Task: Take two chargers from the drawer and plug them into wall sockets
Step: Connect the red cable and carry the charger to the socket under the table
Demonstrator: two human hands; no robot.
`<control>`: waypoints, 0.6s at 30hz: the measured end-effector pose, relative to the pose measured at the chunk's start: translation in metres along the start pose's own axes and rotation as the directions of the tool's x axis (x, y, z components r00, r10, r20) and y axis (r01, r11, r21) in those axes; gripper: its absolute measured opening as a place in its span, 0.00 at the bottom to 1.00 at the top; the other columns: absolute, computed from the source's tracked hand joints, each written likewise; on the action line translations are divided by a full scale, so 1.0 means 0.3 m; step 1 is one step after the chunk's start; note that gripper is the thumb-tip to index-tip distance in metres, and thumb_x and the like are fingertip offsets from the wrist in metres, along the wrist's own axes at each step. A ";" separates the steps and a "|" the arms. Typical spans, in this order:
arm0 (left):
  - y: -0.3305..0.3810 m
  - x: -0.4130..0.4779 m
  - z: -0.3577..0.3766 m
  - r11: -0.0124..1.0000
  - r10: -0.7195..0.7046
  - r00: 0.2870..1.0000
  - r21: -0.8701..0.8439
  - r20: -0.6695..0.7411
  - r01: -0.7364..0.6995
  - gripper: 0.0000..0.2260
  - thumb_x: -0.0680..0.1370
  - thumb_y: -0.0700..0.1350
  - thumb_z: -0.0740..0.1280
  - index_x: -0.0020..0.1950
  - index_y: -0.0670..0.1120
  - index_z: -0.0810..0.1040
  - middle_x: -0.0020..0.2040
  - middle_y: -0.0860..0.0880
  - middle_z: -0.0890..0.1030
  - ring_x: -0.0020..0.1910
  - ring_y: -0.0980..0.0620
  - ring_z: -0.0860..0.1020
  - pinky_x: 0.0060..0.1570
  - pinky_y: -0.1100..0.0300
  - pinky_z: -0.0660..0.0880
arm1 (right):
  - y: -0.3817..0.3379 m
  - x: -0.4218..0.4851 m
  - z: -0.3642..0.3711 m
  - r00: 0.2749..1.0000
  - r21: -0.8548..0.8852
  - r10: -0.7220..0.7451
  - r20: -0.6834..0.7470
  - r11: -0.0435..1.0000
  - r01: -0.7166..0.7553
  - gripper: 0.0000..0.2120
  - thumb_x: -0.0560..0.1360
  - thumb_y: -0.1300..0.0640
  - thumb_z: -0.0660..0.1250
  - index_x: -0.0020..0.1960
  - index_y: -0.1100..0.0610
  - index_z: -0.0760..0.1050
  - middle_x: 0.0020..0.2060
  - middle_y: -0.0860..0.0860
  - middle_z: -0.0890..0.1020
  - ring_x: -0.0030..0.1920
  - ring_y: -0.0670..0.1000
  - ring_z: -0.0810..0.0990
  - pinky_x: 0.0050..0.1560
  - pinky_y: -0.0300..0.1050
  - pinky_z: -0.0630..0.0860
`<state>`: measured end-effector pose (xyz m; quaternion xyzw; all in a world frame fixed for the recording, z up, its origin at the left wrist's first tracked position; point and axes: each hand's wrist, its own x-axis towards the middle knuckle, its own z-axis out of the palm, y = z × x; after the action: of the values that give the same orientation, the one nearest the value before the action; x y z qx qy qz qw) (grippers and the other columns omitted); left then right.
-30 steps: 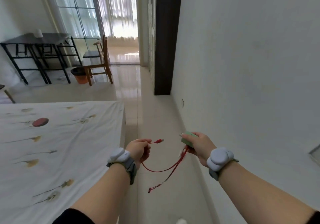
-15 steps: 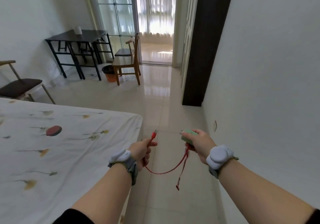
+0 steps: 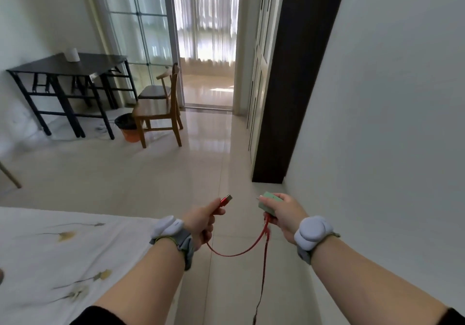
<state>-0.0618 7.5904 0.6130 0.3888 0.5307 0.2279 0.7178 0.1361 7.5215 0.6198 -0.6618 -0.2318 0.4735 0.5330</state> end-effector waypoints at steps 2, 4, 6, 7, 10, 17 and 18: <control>0.085 0.138 0.033 1.000 -0.001 1.000 0.013 0.007 0.001 0.14 0.73 0.57 0.66 0.39 0.46 0.78 0.22 0.56 0.63 0.21 0.58 0.60 0.21 0.66 0.58 | -0.058 0.139 -0.001 1.000 0.022 0.006 -0.006 1.000 -0.006 0.19 0.70 0.55 0.72 0.58 0.58 0.71 0.43 0.55 0.78 0.35 0.51 0.77 0.38 0.44 0.79; 0.185 0.322 0.076 1.000 0.009 1.000 -0.002 0.010 -0.009 0.13 0.72 0.56 0.67 0.39 0.46 0.78 0.22 0.55 0.64 0.21 0.58 0.61 0.21 0.66 0.59 | -0.118 0.336 -0.006 1.000 0.052 0.001 0.017 0.999 -0.002 0.20 0.70 0.55 0.72 0.58 0.58 0.72 0.44 0.55 0.78 0.36 0.51 0.77 0.38 0.44 0.79; 0.272 0.469 0.111 0.999 0.010 1.000 -0.035 -0.024 -0.011 0.12 0.72 0.55 0.68 0.39 0.46 0.77 0.21 0.56 0.65 0.19 0.58 0.62 0.19 0.67 0.60 | -0.181 0.503 -0.002 0.998 0.044 -0.006 0.057 0.999 0.004 0.20 0.70 0.54 0.72 0.58 0.58 0.72 0.45 0.56 0.79 0.37 0.51 0.78 0.39 0.44 0.78; 0.312 0.537 0.125 0.998 0.014 0.999 -0.067 -0.042 -0.017 0.12 0.73 0.54 0.68 0.38 0.46 0.77 0.20 0.56 0.65 0.18 0.59 0.63 0.18 0.67 0.60 | -0.208 0.585 0.001 0.996 0.050 -0.006 0.089 0.999 0.001 0.20 0.69 0.53 0.73 0.58 0.58 0.73 0.44 0.56 0.79 0.36 0.51 0.78 0.40 0.43 0.77; 0.423 0.679 0.147 0.989 0.014 0.991 -0.144 -0.136 -0.033 0.11 0.73 0.52 0.69 0.38 0.46 0.76 0.19 0.56 0.66 0.17 0.59 0.63 0.18 0.68 0.60 | -0.291 0.780 0.031 0.985 0.037 0.023 0.172 0.999 -0.030 0.17 0.69 0.54 0.73 0.54 0.61 0.75 0.38 0.56 0.79 0.32 0.50 0.77 0.36 0.42 0.77; 0.715 0.953 0.061 0.955 0.053 0.953 -0.263 -0.299 -0.136 0.08 0.74 0.47 0.69 0.37 0.45 0.75 0.20 0.54 0.68 0.20 0.57 0.64 0.20 0.66 0.61 | -0.549 1.231 0.256 0.943 -0.049 0.043 0.330 0.998 -0.029 0.08 0.70 0.60 0.72 0.44 0.63 0.76 0.32 0.57 0.77 0.31 0.52 0.74 0.36 0.46 0.72; 0.744 1.000 0.023 0.947 0.045 0.945 -0.287 -0.325 -0.144 0.08 0.74 0.47 0.68 0.37 0.45 0.74 0.21 0.53 0.68 0.21 0.56 0.64 0.21 0.66 0.61 | -0.574 1.302 0.311 0.933 -0.070 0.053 0.356 0.997 -0.030 0.07 0.70 0.61 0.71 0.44 0.64 0.76 0.32 0.57 0.76 0.30 0.53 0.73 0.34 0.46 0.71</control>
<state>0.0636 7.9427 0.6171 0.2565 0.5768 0.4011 0.6639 0.2622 7.9397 0.6323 -0.5858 -0.3257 0.5895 0.4508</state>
